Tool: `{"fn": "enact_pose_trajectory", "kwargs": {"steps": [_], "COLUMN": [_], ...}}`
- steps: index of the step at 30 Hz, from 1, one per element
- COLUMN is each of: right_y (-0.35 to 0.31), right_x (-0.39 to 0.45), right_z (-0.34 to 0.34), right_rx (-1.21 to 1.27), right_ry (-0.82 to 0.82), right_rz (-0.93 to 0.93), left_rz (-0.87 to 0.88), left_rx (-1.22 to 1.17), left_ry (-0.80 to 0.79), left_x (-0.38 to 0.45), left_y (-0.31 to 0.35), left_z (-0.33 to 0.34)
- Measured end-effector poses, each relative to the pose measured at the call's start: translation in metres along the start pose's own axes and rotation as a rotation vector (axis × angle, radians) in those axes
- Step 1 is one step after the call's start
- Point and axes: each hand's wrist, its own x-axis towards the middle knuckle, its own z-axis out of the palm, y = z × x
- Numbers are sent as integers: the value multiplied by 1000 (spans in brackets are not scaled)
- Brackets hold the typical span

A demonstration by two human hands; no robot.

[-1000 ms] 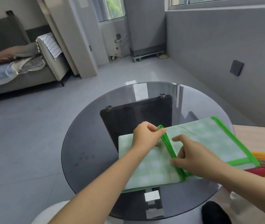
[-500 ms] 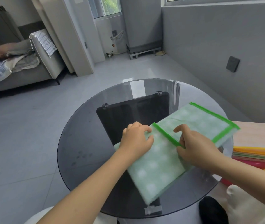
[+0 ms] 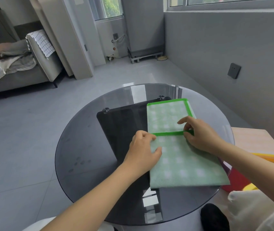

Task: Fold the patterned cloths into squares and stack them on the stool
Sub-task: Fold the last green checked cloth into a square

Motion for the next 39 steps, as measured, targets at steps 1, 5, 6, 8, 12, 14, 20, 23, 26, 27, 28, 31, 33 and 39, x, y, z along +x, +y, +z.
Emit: {"fn": "enact_pose_trajectory", "kwargs": {"steps": [1, 5, 6, 8, 12, 14, 20, 23, 26, 27, 28, 31, 33, 39], "right_y": [0, -1, -2, -2, -11, -20, -4, -4, -5, -4, -2, 3, 7, 18], "right_x": [0, 0, -1, -4, -27, -43, -55, -54, -49, -45, -41, -29, -22, 8], "right_z": [0, 2, 2, 4, 16, 22, 17, 7, 5, 4, 2, -6, -8, -8], "right_rx": [-25, -89, -104, -159, -320, -307, -417, -394, -419, -409, -372, -155, -42, -49], "right_ry": [1, 17, 13, 25, 67, -98, -191, -135, -38, -22, -13, 28, 74, 81], "right_rz": [-10, -32, -30, -26, -149, -148, -24, 57, 49, 27, 10, 43, 109, 364], "left_rz": [6, 29, 36, 54, 73, 73, 86, 118, 195, 222, 235, 147, 52, -216], "left_rx": [19, 97, 135, 237, 359, 377, 350, 369, 356, 316, 262, 58, -66, -143], "left_ry": [-2, -86, -117, -157, -183, -186, -171, -73, 51, 97, 143, 175, 181, 191], "left_x": [-1, -5, -5, -4, -3, -2, -1, 2, 8, 12, 15, 26, 31, 56], "left_y": [2, 10, 10, 8, 5, 5, 4, 3, 5, 5, 4, 0, 2, 4], "left_z": [3, 13, 16, 21, 26, 26, 25, 22, 18, 19, 20, 22, 20, 10]}}
